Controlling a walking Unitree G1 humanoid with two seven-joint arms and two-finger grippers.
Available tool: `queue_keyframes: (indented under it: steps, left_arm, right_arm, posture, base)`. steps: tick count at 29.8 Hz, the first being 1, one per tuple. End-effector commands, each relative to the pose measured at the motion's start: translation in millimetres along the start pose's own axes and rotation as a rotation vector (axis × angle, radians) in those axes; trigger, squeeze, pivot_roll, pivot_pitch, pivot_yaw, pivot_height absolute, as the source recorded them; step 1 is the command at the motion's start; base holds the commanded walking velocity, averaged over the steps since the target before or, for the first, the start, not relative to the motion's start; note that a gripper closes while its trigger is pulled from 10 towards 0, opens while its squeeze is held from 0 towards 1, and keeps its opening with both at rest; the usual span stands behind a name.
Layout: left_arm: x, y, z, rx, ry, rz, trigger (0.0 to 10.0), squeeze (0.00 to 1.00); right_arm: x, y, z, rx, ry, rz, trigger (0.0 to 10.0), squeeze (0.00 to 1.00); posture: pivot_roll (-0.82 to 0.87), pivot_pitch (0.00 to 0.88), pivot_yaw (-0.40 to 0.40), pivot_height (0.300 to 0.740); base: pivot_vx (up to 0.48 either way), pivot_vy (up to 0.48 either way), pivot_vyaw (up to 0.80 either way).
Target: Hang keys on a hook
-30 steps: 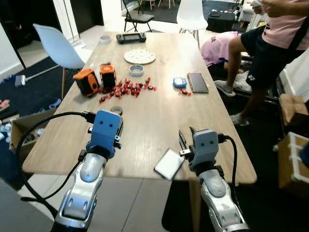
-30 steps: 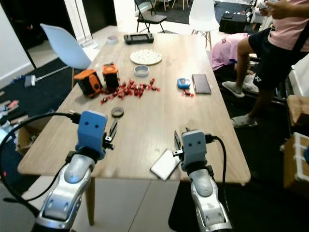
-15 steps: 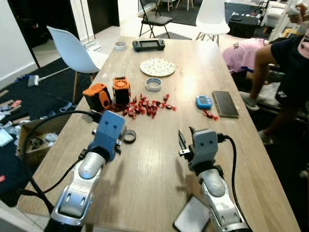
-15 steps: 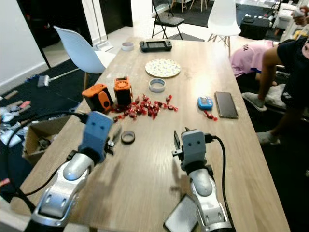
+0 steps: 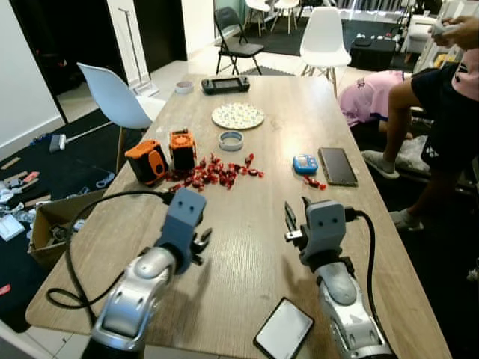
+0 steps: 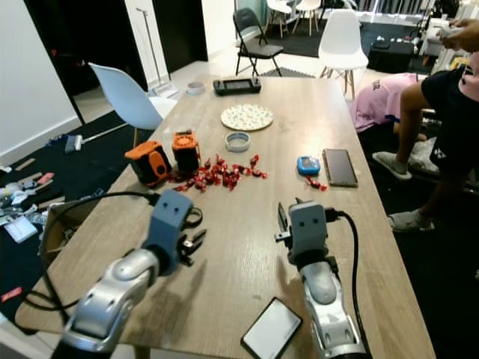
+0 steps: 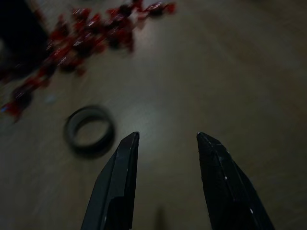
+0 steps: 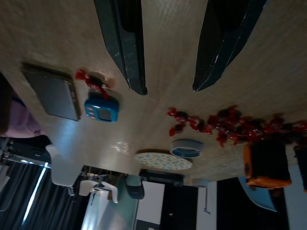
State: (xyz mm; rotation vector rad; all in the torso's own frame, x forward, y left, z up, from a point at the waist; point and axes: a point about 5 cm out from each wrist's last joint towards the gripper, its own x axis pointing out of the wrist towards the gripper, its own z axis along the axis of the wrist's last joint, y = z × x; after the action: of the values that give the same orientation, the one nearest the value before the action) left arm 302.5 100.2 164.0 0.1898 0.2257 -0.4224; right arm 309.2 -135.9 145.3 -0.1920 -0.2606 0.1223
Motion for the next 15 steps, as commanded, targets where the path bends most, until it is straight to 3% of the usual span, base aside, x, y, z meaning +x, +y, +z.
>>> queue_keyframes:
  steps: [1,5,15]
  left_arm:
    - [4.3,-4.0,-4,0.001,0.021,-0.005,10.0,0.0]
    - [26.2,-9.4,3,0.046,0.019,0.014,10.0,0.0]
    - [49.9,-6.0,10,0.081,0.042,0.052,10.0,0.0]
  right_arm:
    - [-0.7,2.5,-2,0.0,0.007,0.006,10.0,0.0]
    - [0.0,4.7,-2,0.001,0.009,0.01,10.0,0.0]
    - [-3.1,3.2,-3,-0.002,0.014,0.005,10.0,0.0]
  posture:
    - [0.08,0.155,0.038,0.74]
    - [0.08,0.163,0.04,0.74]
    - [0.06,0.179,0.045,0.74]
  base:
    - [0.0,0.0,0.0]
    - [0.0,0.0,0.0]
    - [0.0,0.0,0.0]
